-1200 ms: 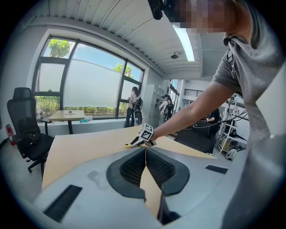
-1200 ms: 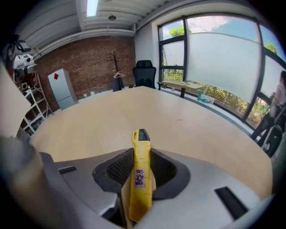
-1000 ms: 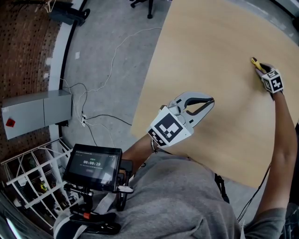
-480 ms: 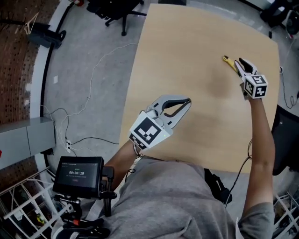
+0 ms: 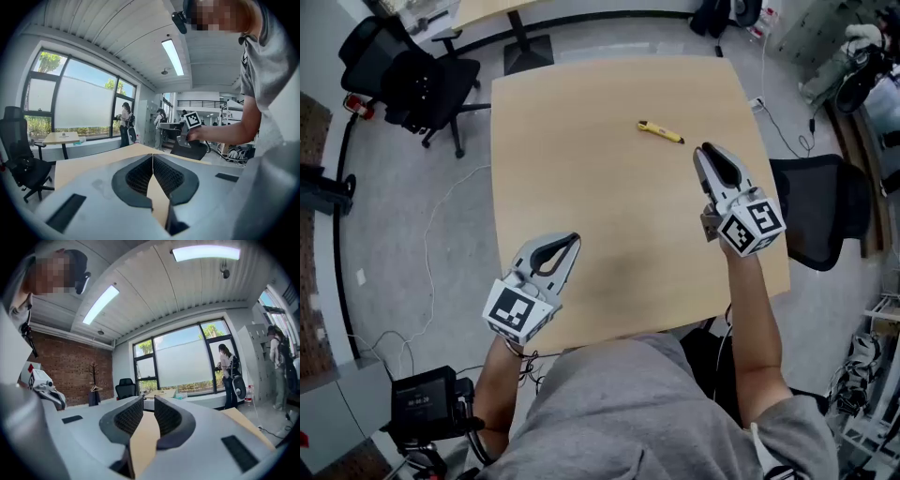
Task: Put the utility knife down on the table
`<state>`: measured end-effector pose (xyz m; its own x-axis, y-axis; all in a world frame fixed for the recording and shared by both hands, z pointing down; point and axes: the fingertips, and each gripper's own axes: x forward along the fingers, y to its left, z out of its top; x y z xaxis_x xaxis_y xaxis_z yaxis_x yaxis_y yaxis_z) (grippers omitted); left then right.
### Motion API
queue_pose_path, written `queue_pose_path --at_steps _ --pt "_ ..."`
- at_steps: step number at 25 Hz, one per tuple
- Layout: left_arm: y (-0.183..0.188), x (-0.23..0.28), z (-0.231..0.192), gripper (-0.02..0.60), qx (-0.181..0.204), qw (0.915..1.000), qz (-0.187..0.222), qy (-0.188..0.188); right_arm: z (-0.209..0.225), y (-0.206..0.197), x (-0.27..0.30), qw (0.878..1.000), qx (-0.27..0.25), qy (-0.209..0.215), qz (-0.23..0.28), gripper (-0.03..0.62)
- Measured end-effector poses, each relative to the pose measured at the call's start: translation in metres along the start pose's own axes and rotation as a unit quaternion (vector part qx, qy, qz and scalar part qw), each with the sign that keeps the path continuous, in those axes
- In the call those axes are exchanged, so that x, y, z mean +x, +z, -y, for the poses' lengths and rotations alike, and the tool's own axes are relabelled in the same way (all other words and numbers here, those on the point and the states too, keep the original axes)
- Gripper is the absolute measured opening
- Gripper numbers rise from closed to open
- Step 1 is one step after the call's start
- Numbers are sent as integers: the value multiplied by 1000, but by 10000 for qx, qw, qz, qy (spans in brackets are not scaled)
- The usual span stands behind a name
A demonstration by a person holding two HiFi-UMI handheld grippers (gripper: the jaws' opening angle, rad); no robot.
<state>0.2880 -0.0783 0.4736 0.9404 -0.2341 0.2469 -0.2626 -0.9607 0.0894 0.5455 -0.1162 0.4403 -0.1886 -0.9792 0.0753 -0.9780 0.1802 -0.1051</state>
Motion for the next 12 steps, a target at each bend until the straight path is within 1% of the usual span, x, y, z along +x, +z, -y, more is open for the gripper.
queue_pose_path --at_steps 3,5,6,8,12 --pt "-23 -34 -8 6 8 9998 31 180 -46 3 -26 9990 118 49 419 77" --pt "-23 -52 -8 6 -14 9996 35 286 -70 18 -46 9976 111 71 682 77" --pt "-20 -58 -5 6 -26 9996 36 278 -82 27 -61 9975 93 41 705 77" --pt "-13 -63 8 6 -43 9999 45 127 -105 42 -96 9983 60 -82 574 77" --pt "-3 -75 52 6 -96 9996 35 -253 -147 69 -175 9983 -23 -322 483 77"
